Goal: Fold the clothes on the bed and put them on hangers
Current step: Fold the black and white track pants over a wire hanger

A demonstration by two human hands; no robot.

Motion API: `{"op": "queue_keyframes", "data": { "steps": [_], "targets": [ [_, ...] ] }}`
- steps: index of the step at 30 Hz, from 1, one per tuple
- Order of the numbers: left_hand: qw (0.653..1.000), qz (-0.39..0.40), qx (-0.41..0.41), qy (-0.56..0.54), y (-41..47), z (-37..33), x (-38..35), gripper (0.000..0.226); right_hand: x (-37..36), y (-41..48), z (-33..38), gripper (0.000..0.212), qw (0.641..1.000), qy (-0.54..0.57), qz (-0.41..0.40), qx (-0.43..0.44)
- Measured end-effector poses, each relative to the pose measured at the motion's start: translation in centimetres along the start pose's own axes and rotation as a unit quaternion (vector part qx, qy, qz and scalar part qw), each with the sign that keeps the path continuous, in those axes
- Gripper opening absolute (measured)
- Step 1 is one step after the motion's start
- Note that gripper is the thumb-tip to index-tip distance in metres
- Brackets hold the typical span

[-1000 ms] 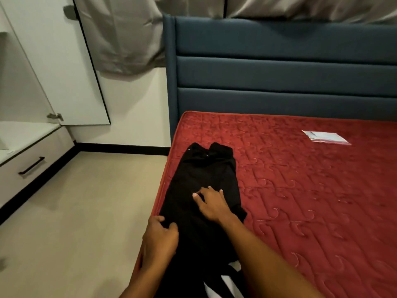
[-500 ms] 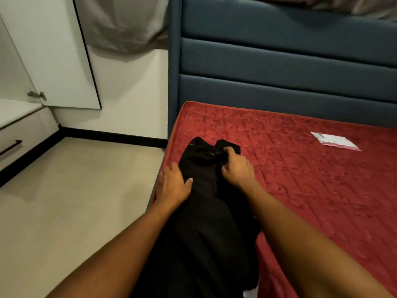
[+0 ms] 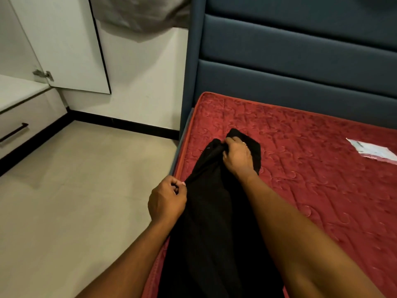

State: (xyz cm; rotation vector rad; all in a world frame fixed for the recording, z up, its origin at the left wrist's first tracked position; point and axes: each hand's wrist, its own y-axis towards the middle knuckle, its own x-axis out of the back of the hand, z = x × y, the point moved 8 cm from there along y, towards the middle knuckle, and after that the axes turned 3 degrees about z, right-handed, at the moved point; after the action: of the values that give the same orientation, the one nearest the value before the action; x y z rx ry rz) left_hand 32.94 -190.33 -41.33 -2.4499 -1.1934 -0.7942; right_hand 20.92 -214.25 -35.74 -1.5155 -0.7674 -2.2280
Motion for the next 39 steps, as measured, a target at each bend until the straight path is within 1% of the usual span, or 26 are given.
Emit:
{"op": "queue_keyframes", "data": {
  "steps": [2, 3, 4, 5, 6, 7, 8, 9, 10, 11, 12, 13, 14, 15, 17, 20, 21, 27, 30, 32, 35, 37, 39],
  "targets": [
    [1.0, 0.009, 0.014, 0.003, 0.2, 0.2, 0.0, 0.016, -2.1, -0.5, 1.6, 0.064, 0.996, 0.002, 0.076, 0.036],
    [1.0, 0.015, 0.014, 0.009, 0.3, 0.2, 0.0, 0.016, -2.8, -1.1, 2.2, 0.075, 0.995, -0.008, 0.088, 0.051],
    [1.0, 0.022, 0.009, 0.017, 0.1, 0.0, -0.1, 0.015, -2.9, -1.7, 2.5, 0.08, 0.996, -0.015, 0.066, 0.056],
    [0.999, 0.029, 0.0, 0.028, -0.1, -0.2, -0.1, 0.015, -2.4, -2.2, 2.5, 0.078, 0.998, -0.02, 0.01, 0.054],
    [0.999, 0.034, -0.011, 0.037, -0.4, -0.6, -0.2, 0.016, -1.6, -2.5, 1.9, 0.073, 0.999, 0.006, -0.049, 0.022],
    [0.998, 0.037, -0.021, 0.046, -0.6, -0.8, -0.3, 0.018, -1.3, -2.5, 0.9, 0.068, 0.995, 0.053, -0.081, -0.027],
    [0.997, 0.041, -0.03, 0.053, -0.7, -1.1, -0.3, 0.019, -1.7, -2.4, -0.2, 0.067, 0.988, 0.108, -0.074, -0.077],
    [0.997, 0.044, -0.037, 0.058, -0.8, -1.2, -0.4, 0.019, -2.7, -2.0, -0.7, 0.07, 0.984, 0.144, -0.034, -0.099],
    [0.996, 0.049, -0.041, 0.062, -0.8, -1.2, -0.5, 0.019, -4.0, -1.6, -0.4, 0.074, 0.983, 0.156, 0.035, -0.087],
    [0.995, 0.055, -0.043, 0.065, -0.9, -1.2, -0.5, 0.018, -5.4, -1.2, 0.1, 0.075, 0.982, 0.141, 0.111, -0.054],
    [0.995, 0.062, -0.043, 0.065, -0.8, -1.2, -0.6, 0.017, -6.5, -1.0, 0.6, 0.071, 0.979, 0.112, 0.17, -0.019],
    [0.995, 0.069, -0.044, 0.063, -0.7, -1.1, -0.7, 0.016, -6.8, -0.7, 0.8, 0.066, 0.977, 0.088, 0.196, 0.003],
    [0.994, 0.078, -0.045, 0.06, -0.7, -1.0, -0.7, 0.016, -6.6, -0.3, 0.7, 0.061, 0.978, 0.084, 0.189, 0.006],
    [0.994, 0.087, -0.043, 0.056, -0.7, -0.9, -0.8, 0.02, -6.0, -0.2, 0.6, 0.059, 0.981, 0.099, 0.166, -0.003],
    [0.992, 0.111, -0.031, 0.048, -1.0, -0.8, -1.1, 0.03, -4.8, -0.7, 0.3, 0.058, 0.98, 0.147, 0.13, -0.017],
    [0.989, 0.137, -0.02, 0.045, -2.4, -0.9, -1.1, 0.045, -3.4, -4.2, 0.4, 0.053, 0.98, 0.166, 0.106, -0.005],
    [0.99, 0.133, -0.018, 0.038, -2.7, -0.8, -0.8, 0.047, -3.0, -5.7, 0.4, 0.051, 0.981, 0.168, 0.094, -0.004],
    [0.993, 0.111, 0.026, -0.029, -7.7, 0.0, 2.5, 0.04, -0.8, -18.5, -2.2, 0.038, 0.981, 0.181, 0.048, -0.054],
    [0.995, 0.093, -0.023, -0.009, -12.1, -0.1, 4.6, 0.051, 0.8, -24.4, -3.7, 0.036, 0.975, 0.2, 0.006, -0.093],
    [0.995, 0.061, -0.074, 0.012, -15.0, 0.1, 6.0, 0.055, 2.4, -27.5, -4.7, 0.037, 0.969, 0.212, -0.032, -0.12],
    [0.987, 0.0, -0.154, 0.053, -20.8, 0.2, 8.4, 0.044, 5.2, -33.1, -6.2, 0.035, 0.946, 0.255, -0.063, -0.19],
    [0.981, -0.039, -0.18, 0.053, -24.7, 0.2, 9.8, 0.033, 6.4, -36.9, -7.2, 0.032, 0.927, 0.289, -0.066, -0.231],
    [0.979, -0.049, -0.193, 0.045, -28.8, 0.2, 10.6, 0.026, 8.0, -41.4, -7.2, 0.037, 0.919, 0.299, -0.066, -0.25]
  ]
}}
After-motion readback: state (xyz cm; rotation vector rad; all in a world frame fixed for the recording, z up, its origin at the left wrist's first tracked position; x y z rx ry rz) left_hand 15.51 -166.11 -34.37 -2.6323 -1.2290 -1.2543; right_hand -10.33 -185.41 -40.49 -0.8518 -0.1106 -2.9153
